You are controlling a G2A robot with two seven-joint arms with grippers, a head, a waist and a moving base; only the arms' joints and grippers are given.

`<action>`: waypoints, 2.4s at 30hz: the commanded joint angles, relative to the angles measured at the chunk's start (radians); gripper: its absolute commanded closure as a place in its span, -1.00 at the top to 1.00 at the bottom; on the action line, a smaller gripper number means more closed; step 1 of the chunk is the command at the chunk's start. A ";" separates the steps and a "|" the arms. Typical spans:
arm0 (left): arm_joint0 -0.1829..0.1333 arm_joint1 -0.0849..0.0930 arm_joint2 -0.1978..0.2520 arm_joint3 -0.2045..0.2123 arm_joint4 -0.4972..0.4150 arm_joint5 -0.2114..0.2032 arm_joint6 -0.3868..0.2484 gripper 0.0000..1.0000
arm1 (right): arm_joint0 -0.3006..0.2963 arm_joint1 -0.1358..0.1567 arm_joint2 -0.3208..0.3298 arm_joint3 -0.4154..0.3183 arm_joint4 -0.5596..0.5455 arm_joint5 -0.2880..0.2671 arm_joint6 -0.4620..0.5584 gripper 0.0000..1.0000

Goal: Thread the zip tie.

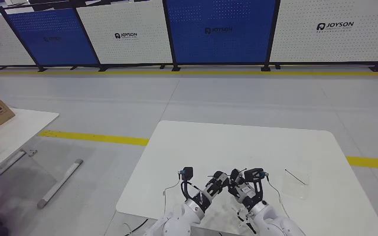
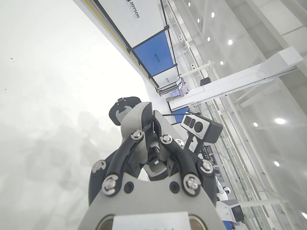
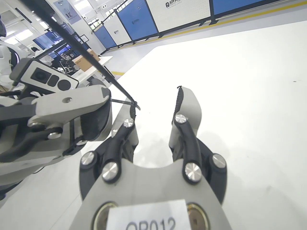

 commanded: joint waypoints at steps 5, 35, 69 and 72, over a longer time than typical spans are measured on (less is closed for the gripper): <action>0.002 0.000 0.001 0.000 0.004 0.006 0.002 -1.00 | -0.004 0.001 -0.001 -0.009 -0.008 0.004 -0.010 -0.54; -0.010 -0.005 -0.003 0.018 -0.028 0.019 0.024 -1.00 | -0.017 0.005 -0.001 -0.012 -0.023 -0.002 -0.026 -1.00; 0.031 0.000 -0.031 -0.035 -0.070 -0.079 0.029 -1.00 | 0.011 0.003 -0.024 0.026 -0.026 -0.001 0.009 -1.00; 0.038 0.001 -0.039 -0.045 -0.076 -0.088 0.029 -1.00 | 0.015 0.002 -0.026 0.030 -0.024 0.000 0.012 -1.00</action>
